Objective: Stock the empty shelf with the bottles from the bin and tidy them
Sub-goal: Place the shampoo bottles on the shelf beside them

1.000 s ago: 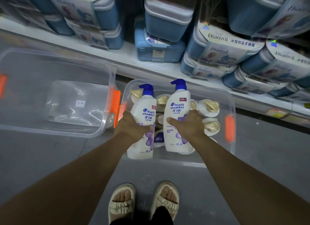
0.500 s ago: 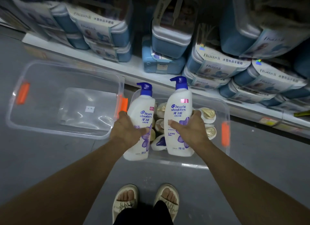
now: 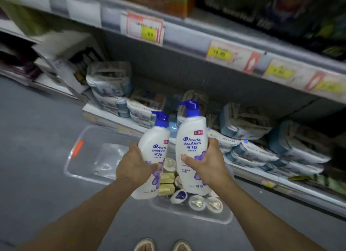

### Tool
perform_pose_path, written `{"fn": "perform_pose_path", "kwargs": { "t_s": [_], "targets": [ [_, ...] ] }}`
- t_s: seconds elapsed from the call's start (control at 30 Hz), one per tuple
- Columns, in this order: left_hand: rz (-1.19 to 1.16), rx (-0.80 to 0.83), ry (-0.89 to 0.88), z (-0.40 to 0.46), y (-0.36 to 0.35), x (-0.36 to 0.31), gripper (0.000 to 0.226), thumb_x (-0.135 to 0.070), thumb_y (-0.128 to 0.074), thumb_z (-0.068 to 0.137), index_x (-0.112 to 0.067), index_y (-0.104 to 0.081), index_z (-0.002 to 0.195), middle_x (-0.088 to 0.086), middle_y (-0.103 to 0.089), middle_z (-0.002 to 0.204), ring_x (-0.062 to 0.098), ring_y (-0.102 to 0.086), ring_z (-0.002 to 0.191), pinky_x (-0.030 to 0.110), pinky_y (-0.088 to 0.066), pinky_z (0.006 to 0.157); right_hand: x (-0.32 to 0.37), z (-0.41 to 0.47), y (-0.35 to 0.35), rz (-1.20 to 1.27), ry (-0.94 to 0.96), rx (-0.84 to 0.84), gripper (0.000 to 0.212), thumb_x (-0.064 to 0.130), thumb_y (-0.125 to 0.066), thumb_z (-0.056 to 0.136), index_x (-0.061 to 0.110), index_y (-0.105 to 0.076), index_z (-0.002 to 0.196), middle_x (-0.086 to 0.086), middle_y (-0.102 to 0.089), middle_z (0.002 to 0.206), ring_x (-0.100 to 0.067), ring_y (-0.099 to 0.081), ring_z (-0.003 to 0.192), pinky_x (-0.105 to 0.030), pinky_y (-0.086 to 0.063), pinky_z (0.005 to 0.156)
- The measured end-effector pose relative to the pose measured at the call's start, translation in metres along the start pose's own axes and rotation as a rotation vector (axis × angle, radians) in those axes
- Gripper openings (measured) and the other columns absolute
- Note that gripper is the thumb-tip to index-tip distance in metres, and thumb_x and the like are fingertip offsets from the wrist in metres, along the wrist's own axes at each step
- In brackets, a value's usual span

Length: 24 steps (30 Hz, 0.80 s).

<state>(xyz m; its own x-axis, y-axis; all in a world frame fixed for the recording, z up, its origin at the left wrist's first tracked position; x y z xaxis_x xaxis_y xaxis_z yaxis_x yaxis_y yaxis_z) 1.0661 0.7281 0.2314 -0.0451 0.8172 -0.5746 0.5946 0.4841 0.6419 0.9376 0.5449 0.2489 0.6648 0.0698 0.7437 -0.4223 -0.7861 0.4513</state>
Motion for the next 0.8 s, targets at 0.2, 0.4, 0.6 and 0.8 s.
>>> {"fn": "perform_pose_path", "kwargs": {
  "t_s": [0.2, 0.4, 0.6, 0.8],
  "targets": [
    [-0.084, -0.135, -0.061, -0.049, 0.091, -0.065, 0.066, -0.030, -0.086, 0.061, -0.016, -0.037, 0.101, 0.004, -0.059, 0.095, 0.029, -0.061, 0.086, 0.046, -0.055, 0.075, 0.109, -0.060, 0.050, -0.036, 0.169, -0.021, 0.056, 0.030, -0.080, 0.073, 0.023, -0.035, 0.105, 0.005, -0.061, 0.093, -0.014, -0.062, 0.070, -0.019, -0.041, 0.040],
    [-0.117, -0.241, -0.150, -0.108, 0.171, -0.130, 0.064, -0.031, -0.086, 0.062, -0.014, -0.039, 0.101, 0.004, -0.060, 0.095, 0.028, -0.060, 0.088, 0.041, -0.053, 0.076, 0.205, -0.121, 0.102, -0.044, 0.346, -0.070, 0.060, 0.025, -0.083, 0.069, 0.019, -0.038, 0.107, 0.007, -0.059, 0.090, -0.011, -0.063, 0.074, -0.031, -0.055, 0.048],
    [-0.139, -0.343, -0.257, -0.167, 0.240, -0.196, 0.063, -0.031, -0.085, 0.064, -0.014, -0.037, 0.101, 0.000, -0.055, 0.091, 0.026, -0.058, 0.085, 0.037, -0.051, 0.073, 0.283, -0.175, 0.155, 0.022, 0.496, -0.116, 0.058, 0.023, -0.082, 0.071, 0.023, -0.037, 0.106, 0.010, -0.060, 0.090, -0.011, -0.064, 0.074, -0.023, -0.051, 0.047],
    [-0.241, -0.402, -0.368, -0.206, 0.294, -0.252, 0.063, -0.026, -0.087, 0.061, -0.016, -0.039, 0.101, -0.004, -0.056, 0.086, 0.021, -0.058, 0.080, 0.036, -0.053, 0.070, 0.354, -0.209, 0.206, 0.030, 0.621, -0.232, 0.061, 0.029, -0.084, 0.068, 0.022, -0.038, 0.108, 0.008, -0.060, 0.095, -0.016, -0.065, 0.076, -0.025, -0.051, 0.050]
  ]
}}
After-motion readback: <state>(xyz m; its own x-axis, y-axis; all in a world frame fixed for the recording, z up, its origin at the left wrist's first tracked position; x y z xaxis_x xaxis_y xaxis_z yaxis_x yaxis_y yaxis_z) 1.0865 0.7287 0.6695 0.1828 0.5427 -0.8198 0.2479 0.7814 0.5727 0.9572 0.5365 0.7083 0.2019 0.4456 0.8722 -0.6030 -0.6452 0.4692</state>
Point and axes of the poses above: each hand's wrist, its own z-axis towards the middle knuckle, its own y-axis out of the back of the hand, x = y × z, the point moved 9 cm from there along z, towards the middle knuckle
